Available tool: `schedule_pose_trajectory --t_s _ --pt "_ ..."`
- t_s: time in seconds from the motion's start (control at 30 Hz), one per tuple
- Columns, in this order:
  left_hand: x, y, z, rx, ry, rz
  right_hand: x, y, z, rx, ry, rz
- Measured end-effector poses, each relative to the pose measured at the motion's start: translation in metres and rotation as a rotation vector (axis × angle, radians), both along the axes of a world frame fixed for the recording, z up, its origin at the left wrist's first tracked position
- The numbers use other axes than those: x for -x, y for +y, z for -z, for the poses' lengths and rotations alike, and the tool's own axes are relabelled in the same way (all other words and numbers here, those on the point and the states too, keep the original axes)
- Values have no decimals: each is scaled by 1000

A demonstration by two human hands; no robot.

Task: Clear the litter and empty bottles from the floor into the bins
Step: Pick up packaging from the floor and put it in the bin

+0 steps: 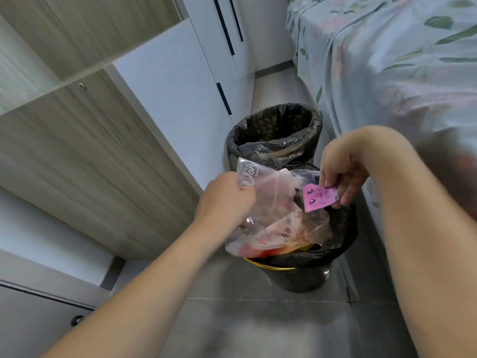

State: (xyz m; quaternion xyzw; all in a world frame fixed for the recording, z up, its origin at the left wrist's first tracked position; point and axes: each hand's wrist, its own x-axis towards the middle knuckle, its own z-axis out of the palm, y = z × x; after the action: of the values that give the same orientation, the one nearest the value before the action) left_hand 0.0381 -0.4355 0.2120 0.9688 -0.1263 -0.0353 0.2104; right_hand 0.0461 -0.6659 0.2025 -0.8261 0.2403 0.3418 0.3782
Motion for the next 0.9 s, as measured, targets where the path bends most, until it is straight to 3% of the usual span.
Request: schedule_pose_trajectory --t_s 0.23,0.4,0.73,0.9 --pt "22 8 -19 40 58 -7 -3 9 26 70 92 -13" --pt "40 -6 -8 15 46 157 -3 7 12 56 51 6" --pt "27 -57 29 -154 -6 229 -3 -14 -14 27 -153 140" --pt "33 -83 33 -181 -134 125 3 -15 -23 288 -413 64"
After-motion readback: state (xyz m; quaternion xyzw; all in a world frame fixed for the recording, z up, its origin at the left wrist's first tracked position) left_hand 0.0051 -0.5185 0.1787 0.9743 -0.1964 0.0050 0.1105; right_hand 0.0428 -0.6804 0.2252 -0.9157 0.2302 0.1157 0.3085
